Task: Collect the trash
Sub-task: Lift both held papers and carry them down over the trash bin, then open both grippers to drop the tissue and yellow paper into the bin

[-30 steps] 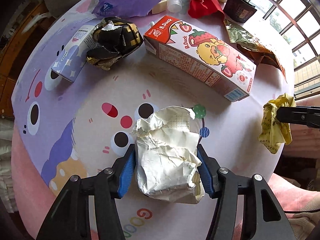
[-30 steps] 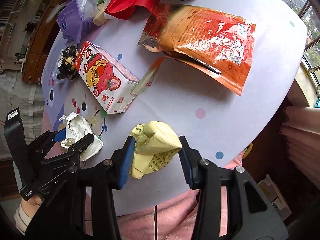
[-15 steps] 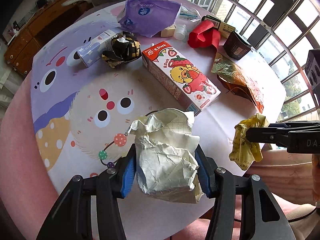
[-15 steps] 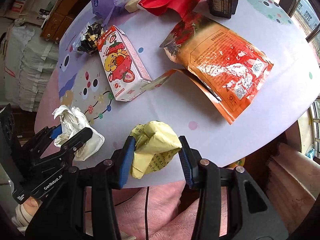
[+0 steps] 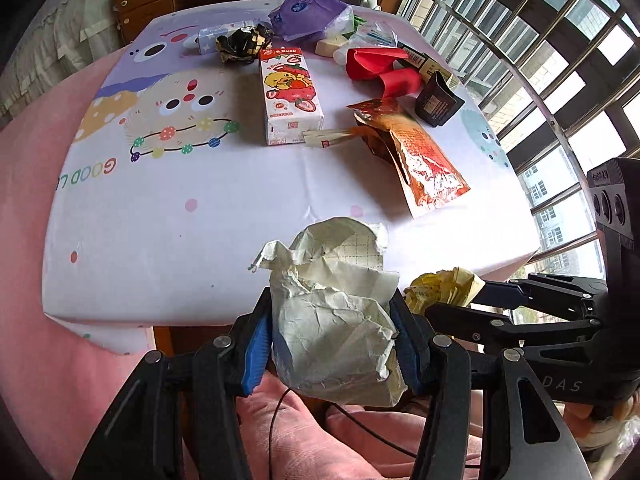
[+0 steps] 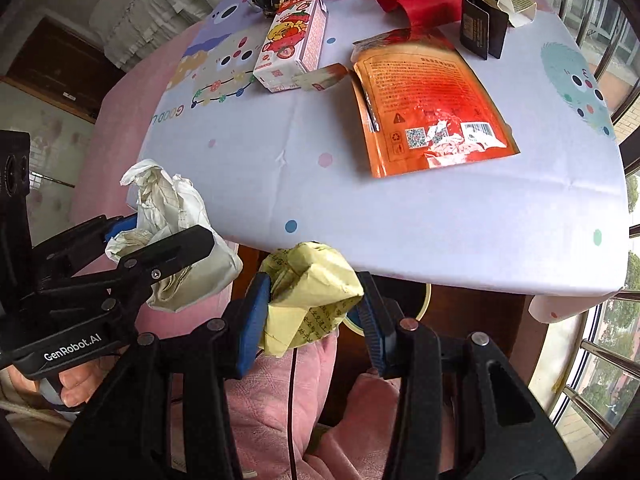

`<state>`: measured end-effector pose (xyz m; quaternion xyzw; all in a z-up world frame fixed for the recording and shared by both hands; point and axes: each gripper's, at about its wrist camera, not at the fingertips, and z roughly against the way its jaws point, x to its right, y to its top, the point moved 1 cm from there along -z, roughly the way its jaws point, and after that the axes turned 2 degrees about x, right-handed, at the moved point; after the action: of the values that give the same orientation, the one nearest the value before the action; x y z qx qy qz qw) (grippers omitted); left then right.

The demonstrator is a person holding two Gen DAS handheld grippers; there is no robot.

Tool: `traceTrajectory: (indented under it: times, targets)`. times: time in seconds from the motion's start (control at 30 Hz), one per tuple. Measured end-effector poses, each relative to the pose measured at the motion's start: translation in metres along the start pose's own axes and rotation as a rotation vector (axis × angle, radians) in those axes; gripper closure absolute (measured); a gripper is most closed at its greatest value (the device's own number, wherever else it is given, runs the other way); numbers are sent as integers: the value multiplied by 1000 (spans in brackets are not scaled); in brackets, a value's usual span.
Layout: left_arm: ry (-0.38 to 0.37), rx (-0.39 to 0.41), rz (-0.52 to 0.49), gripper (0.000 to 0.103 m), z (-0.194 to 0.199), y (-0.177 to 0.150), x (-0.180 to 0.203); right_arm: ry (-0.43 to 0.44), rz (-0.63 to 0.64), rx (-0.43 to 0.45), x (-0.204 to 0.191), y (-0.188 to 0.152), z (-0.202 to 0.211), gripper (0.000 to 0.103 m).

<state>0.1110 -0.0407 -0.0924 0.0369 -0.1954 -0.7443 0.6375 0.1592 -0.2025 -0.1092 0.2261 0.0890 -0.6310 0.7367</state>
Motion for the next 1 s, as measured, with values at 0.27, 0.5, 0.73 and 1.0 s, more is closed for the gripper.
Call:
traceTrajectory:
  times: [0.27,0.5,0.73,1.0]
  targets:
    - [64,-67,49,49,-41,-70,20,-97,113,-6,22,-62,-42,63]
    - [92,-118,68,46,-131,-118,11,-162,-25,-85,82,-110,-133,62]
    - [89,-139,65,42,-232,-160,-3,-220,-70,-69,132,-131,-233,61]
    - [132,-135,70,10,-292,-193,-17,-221,-108,-63,167,-129,-305,31]
